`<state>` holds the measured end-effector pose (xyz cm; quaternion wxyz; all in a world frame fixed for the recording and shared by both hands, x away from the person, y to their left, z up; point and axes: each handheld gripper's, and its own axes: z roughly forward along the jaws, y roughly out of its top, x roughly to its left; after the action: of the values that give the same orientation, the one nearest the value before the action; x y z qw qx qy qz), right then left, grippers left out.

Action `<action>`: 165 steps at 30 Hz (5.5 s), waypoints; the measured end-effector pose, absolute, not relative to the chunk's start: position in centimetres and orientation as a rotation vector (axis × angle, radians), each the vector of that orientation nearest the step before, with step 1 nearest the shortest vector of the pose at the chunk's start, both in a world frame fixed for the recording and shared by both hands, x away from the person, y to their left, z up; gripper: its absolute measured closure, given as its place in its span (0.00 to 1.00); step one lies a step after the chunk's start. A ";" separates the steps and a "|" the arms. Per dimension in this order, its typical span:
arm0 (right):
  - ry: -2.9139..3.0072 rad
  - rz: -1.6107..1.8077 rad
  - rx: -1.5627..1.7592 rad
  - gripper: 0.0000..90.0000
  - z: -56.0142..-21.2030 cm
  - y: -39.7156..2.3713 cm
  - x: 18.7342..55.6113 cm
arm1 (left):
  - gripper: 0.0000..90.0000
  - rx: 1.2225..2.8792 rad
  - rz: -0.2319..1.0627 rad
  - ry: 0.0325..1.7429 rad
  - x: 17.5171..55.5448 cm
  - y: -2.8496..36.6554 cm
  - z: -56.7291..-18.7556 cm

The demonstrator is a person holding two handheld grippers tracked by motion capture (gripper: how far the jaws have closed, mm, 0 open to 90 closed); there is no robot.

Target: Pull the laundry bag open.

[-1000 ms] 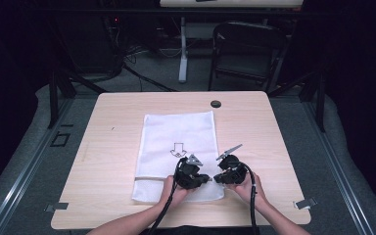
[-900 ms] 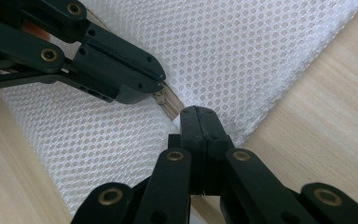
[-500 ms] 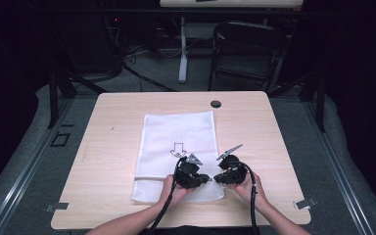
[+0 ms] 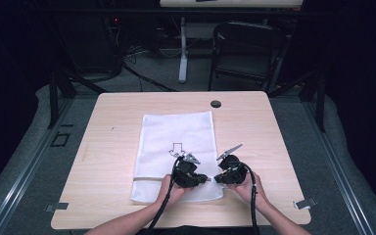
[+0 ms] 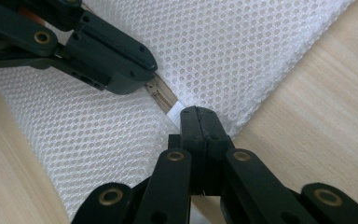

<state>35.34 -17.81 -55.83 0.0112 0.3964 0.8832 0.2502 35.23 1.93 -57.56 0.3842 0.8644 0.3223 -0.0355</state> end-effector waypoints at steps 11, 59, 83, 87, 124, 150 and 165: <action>2.701 0.902 1.107 1.00 -56.3 -17.4 35.2 | 0.97 2.182 -0.095 0.839 35.5 1.8 -57.8; 2.681 0.862 0.910 1.00 -56.5 -17.2 34.3 | 0.97 2.253 -0.118 0.843 35.8 3.9 -56.9; 2.690 0.887 0.929 1.00 -56.5 -17.7 34.5 | 0.98 2.310 -0.125 0.817 36.3 2.9 -56.7; 2.687 0.884 0.935 1.00 -56.5 -17.6 34.4 | 0.98 2.289 -0.130 0.832 36.3 3.4 -56.8; 2.699 0.873 0.924 1.00 -56.5 -17.5 34.5 | 0.98 2.326 -0.041 0.795 35.6 4.6 -56.5; 2.703 0.901 0.942 1.00 -56.6 -17.6 34.6 | 0.98 2.324 -0.035 0.842 35.6 6.0 -56.6; 2.707 0.889 0.928 1.00 -56.5 -17.7 34.7 | 0.98 2.257 -0.033 1.003 35.9 12.3 -56.1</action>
<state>34.65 -17.66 -56.53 0.0722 0.3089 0.9010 0.2960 35.94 12.29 -56.14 0.3296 0.8627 0.3834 -0.0125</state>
